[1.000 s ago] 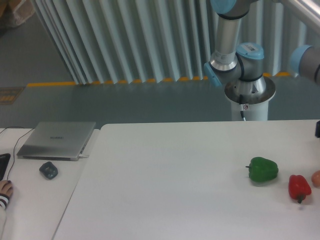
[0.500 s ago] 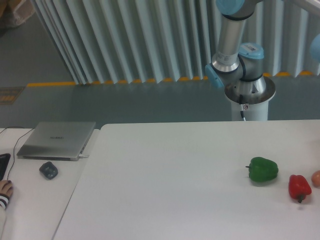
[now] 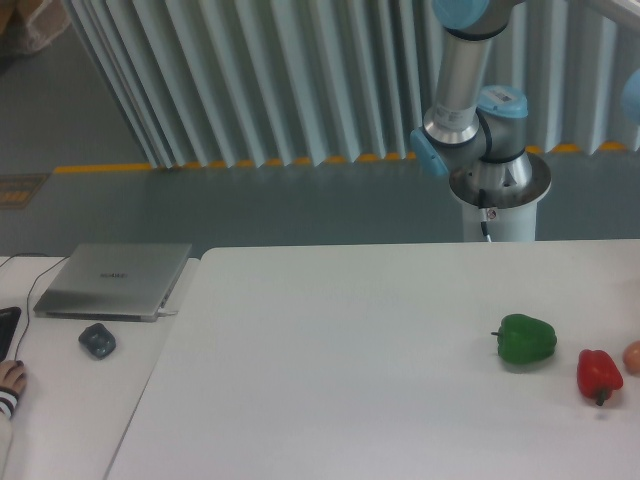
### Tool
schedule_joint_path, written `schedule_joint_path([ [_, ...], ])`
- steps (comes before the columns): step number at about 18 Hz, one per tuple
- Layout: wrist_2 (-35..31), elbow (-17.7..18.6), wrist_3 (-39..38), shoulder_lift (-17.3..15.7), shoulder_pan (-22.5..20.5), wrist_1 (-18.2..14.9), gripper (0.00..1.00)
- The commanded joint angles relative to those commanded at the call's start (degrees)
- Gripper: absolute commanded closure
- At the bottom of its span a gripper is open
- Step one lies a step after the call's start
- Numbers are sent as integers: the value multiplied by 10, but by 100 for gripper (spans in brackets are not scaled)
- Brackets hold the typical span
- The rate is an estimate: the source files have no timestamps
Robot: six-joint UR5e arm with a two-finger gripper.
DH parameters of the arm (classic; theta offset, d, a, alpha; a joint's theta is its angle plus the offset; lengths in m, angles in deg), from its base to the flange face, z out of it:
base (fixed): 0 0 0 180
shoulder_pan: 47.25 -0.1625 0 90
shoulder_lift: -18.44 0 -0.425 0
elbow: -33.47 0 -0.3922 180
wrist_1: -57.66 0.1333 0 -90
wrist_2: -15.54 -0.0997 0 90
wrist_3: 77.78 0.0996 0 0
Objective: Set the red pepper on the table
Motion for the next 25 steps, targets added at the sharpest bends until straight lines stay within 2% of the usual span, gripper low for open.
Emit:
schedule_joint_path([
  [5, -4, 3, 1, 2, 17, 0, 0],
  [25, 24, 4, 1, 8, 15, -3, 0],
])
